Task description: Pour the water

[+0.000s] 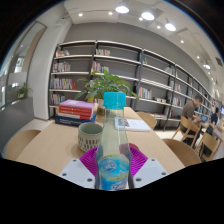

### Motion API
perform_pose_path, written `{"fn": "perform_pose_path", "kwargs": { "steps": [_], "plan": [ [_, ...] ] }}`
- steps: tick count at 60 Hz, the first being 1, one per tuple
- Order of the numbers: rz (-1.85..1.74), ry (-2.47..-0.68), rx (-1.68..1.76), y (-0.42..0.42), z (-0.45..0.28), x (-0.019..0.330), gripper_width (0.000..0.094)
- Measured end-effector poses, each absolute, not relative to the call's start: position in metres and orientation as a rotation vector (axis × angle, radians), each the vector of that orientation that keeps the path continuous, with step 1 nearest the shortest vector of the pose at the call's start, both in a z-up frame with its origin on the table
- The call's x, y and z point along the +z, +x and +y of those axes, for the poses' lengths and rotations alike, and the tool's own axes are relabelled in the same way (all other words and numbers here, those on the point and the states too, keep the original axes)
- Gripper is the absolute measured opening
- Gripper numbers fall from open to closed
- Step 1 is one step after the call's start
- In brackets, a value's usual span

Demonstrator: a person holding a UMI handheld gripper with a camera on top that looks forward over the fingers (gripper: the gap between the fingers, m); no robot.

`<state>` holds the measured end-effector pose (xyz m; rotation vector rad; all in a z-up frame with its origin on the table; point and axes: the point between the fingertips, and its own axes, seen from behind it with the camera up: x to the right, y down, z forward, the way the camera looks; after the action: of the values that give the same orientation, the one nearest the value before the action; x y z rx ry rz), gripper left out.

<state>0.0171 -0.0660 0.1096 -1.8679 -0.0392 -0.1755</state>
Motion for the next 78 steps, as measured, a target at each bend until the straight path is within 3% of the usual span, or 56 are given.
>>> {"fn": "perform_pose_path", "kwargs": {
  "steps": [13, 22, 30, 46, 66, 78],
  "plan": [
    [-0.378, -1.906, -0.567, 0.070, -0.017, 0.131, 0.0377],
    [-0.754, -1.835, -0.892, 0.096, 0.035, 0.150, 0.0393],
    [-1.107, -1.655, -1.148, 0.093, 0.073, 0.170, 0.0392],
    [-1.646, -1.247, -1.487, 0.070, 0.123, 0.167, 0.0393],
    [-1.893, -0.849, -1.677, 0.038, 0.144, 0.163, 0.0403],
    [-1.826, -0.905, -1.634, 0.037, 0.143, 0.167, 0.0401]
  ]
}}
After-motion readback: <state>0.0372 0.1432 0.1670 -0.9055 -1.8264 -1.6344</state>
